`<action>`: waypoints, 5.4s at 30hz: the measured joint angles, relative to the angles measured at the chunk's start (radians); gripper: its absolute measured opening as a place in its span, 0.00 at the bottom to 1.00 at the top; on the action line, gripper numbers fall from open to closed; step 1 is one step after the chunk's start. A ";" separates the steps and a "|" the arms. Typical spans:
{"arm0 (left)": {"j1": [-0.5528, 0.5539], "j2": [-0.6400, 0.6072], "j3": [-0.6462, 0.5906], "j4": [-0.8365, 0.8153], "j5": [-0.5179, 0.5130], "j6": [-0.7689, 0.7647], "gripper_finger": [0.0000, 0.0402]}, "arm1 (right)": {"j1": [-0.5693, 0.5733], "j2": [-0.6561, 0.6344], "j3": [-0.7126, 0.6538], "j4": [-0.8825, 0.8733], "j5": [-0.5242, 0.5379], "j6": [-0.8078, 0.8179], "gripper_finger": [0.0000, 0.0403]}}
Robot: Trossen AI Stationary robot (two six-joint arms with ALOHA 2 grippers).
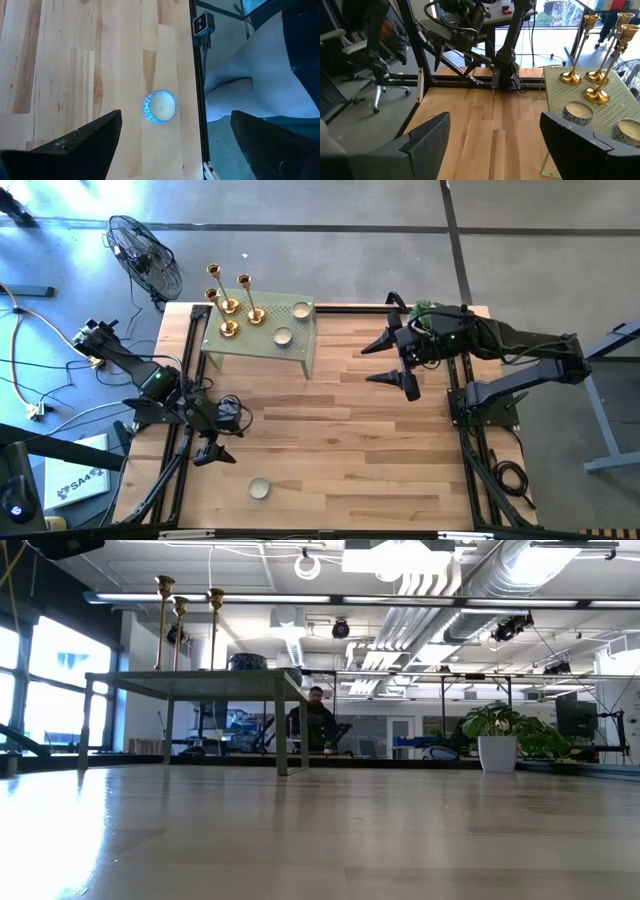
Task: Pick & Place candle stick holders
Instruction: Put the blue patterned round candle on the shelf
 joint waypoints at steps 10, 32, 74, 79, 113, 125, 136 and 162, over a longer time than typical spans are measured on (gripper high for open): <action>0.000 0.004 0.000 -0.001 0.000 -0.008 0.91 | 0.000 0.000 0.000 0.023 0.006 0.009 0.75; 0.000 0.004 0.000 -0.007 0.066 0.013 0.99 | 0.000 0.000 0.000 0.030 0.007 0.002 0.75; -0.020 0.135 0.009 0.024 0.103 -0.621 0.99 | 0.000 0.005 0.000 0.074 0.053 -0.065 0.75; -0.020 0.244 0.116 -0.058 0.166 -0.547 0.99 | 0.000 0.027 0.000 0.073 0.053 -0.065 0.75; -0.261 0.846 0.812 -0.553 -0.099 -0.262 0.99 | 0.465 0.077 0.000 0.214 0.460 0.010 0.75; -0.261 0.846 0.735 -0.461 -0.330 -0.212 0.99 | 0.566 0.080 0.000 0.170 0.517 -0.010 0.75; -0.254 0.864 0.683 -0.406 -0.339 -0.265 0.99 | 0.565 0.081 0.000 0.107 0.498 -0.017 0.75; -0.254 0.864 0.447 -0.198 -0.183 -0.185 0.99 | 0.565 0.081 0.000 0.068 0.481 -0.018 0.75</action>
